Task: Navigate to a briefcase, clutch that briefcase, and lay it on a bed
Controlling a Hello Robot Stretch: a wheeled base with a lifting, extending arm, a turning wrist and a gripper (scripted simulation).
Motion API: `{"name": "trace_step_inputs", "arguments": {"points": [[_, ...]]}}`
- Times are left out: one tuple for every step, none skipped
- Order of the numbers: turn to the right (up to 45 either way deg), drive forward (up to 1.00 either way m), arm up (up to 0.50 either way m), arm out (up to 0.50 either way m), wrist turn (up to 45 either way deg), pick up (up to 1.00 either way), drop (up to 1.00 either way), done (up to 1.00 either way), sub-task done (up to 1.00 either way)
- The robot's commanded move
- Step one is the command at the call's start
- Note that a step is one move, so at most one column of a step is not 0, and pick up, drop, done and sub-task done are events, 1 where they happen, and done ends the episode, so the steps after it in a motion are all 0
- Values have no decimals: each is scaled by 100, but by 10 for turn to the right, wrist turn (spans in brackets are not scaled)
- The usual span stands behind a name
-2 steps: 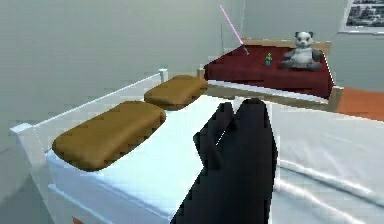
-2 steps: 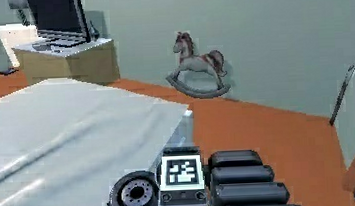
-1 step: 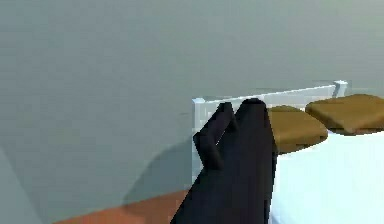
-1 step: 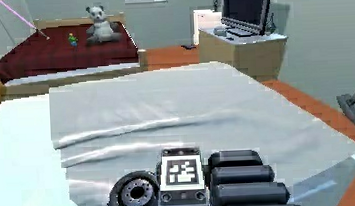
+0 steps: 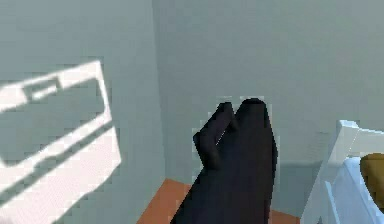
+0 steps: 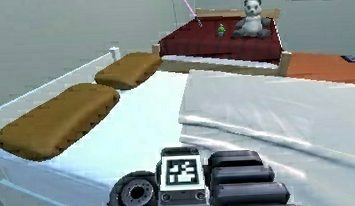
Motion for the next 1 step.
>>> {"name": "trace_step_inputs", "arguments": {"points": [[0,0,0,48,0,0,0,0,0]]}}
